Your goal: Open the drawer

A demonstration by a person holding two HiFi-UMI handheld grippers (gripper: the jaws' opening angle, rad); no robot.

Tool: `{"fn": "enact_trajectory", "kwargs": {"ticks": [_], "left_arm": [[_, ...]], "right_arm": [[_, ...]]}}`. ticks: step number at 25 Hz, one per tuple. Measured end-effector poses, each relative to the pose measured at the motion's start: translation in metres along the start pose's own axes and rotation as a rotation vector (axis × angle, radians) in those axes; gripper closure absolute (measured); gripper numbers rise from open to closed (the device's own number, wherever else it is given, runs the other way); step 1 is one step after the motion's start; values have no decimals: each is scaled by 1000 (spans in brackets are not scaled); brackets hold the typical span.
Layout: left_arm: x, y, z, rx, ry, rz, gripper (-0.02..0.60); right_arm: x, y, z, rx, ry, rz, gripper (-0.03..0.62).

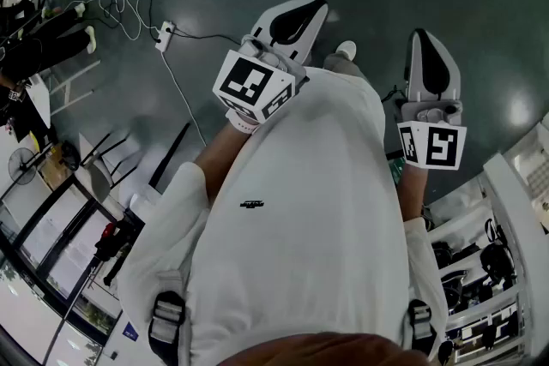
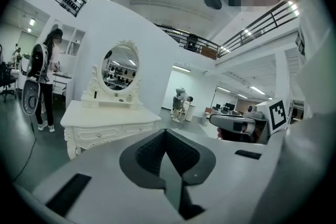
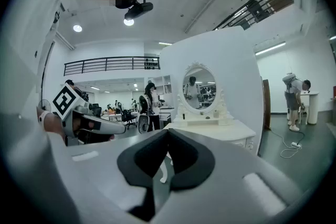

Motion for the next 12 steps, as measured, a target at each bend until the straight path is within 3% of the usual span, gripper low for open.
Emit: {"fn": "enact_trajectory", "kwargs": {"ticks": [7, 12], "left_arm": [[13, 22, -27, -60, 66, -22, 572], [-13, 23, -14, -54, 44, 5, 572]], "right_arm": [[17, 2, 4, 13, 10, 9, 583], [18, 2, -15, 27, 32, -40, 582]]}}
Point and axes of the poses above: the fingertips, and each gripper's own axes: z forward along the fingers, x to its left, y out of its top, the point moved 1 cm from there along -z, backward along the fingers, and after that the axes turned 3 degrees about -x, right-handed, at the moved point
